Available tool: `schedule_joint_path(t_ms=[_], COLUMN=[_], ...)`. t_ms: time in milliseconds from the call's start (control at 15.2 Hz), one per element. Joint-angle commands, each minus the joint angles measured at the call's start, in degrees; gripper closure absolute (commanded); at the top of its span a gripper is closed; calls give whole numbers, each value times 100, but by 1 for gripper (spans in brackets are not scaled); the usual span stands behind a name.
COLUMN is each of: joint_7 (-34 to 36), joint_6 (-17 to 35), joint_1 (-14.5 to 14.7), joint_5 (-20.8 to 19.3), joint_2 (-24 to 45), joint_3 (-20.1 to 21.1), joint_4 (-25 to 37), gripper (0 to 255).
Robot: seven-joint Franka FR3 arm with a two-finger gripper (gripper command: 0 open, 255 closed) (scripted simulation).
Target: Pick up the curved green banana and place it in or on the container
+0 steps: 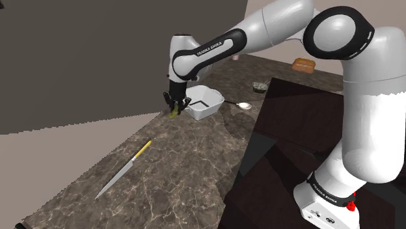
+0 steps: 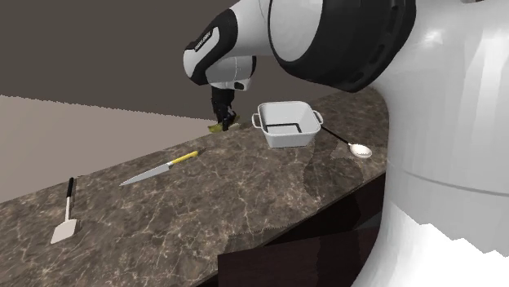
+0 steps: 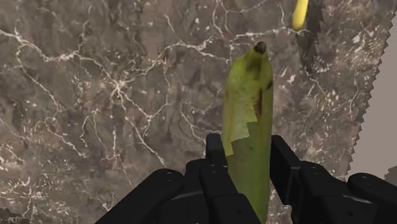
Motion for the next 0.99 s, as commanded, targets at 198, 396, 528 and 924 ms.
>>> schedule_joint_path(t_ms=[198, 396, 528, 924], joint_7=[-558, -879, -1085, -1667], joint_6=[-198, -369, -502, -1014], joint_1=[-386, -606, -745, -1117], joint_5=[26, 33, 33, 18], joint_2=[245, 442, 600, 1228], joint_3=[-130, -209, -261, -410], joint_4=[400, 741, 1014, 2103], gripper=[255, 255, 255, 255])
